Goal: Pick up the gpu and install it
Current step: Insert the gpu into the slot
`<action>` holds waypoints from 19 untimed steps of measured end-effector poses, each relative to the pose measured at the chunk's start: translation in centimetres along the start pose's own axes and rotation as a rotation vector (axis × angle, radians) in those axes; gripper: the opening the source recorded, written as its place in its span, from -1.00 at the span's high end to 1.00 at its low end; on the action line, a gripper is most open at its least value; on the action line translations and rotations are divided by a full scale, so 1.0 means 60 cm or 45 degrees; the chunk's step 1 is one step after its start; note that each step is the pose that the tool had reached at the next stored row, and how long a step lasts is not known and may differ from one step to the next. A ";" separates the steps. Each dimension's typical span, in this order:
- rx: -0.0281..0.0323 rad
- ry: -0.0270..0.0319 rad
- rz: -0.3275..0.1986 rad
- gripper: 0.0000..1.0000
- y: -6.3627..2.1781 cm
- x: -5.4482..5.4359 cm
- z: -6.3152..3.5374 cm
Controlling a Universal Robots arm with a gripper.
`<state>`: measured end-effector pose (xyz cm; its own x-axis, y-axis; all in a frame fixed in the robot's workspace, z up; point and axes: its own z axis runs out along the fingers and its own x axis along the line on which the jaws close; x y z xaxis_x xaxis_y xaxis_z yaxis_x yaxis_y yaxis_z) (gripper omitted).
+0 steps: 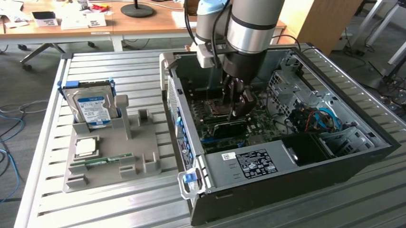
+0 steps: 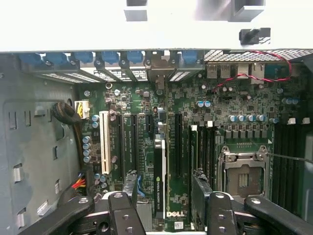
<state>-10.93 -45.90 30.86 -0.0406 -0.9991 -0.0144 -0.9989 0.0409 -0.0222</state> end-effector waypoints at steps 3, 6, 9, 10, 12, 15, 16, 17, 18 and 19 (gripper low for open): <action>0.0002 -0.0003 0.000 -0.15 0.000 0.000 -0.001; 0.0001 0.0000 0.000 -0.15 0.000 0.000 -0.001; -0.0001 -0.0002 -0.006 -0.15 0.000 0.000 -0.001; -0.0001 -0.0002 -0.010 -0.15 0.000 0.000 -0.001; -0.0003 -0.0004 -0.018 -0.15 0.000 0.000 -0.001; -0.0003 -0.0005 -0.021 -0.15 0.000 -0.002 -0.001; -0.0003 -0.0005 -0.021 -0.15 0.000 -0.003 -0.001; -0.0003 -0.0005 -0.021 -0.15 0.000 -0.003 -0.001; -0.0003 -0.0005 -0.021 -0.15 0.000 -0.004 -0.001; -0.0003 -0.0005 -0.021 -0.15 0.000 -0.004 -0.001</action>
<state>-10.92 -45.66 30.92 -0.0239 -0.9996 -0.0144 -0.9995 0.0242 -0.0222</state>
